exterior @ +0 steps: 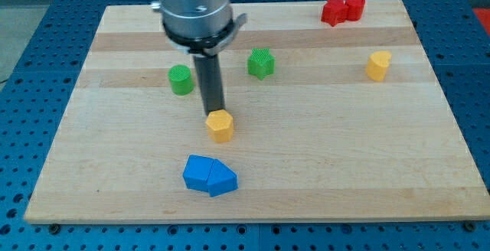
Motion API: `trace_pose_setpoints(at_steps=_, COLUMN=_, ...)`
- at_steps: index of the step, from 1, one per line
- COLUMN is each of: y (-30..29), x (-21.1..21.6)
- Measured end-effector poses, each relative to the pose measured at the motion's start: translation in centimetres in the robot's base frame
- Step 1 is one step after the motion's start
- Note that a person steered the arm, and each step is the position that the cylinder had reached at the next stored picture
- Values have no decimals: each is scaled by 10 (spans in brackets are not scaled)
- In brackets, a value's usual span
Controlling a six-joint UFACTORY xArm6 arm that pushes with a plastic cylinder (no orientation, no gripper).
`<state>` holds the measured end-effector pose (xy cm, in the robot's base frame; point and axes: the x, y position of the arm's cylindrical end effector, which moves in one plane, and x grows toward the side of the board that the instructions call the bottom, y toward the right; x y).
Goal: Push the yellow hexagon closer to the blue triangle
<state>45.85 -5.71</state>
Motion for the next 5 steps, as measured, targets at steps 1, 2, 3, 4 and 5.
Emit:
trace_pose_setpoints(at_steps=1, y=-18, x=9)
trace_pose_setpoints(at_steps=2, y=-24, x=35)
trace_pose_setpoints(at_steps=3, y=-14, x=48)
trace_pose_setpoints(at_steps=4, y=-60, x=35)
trace_pose_setpoints(at_steps=5, y=-98, x=55)
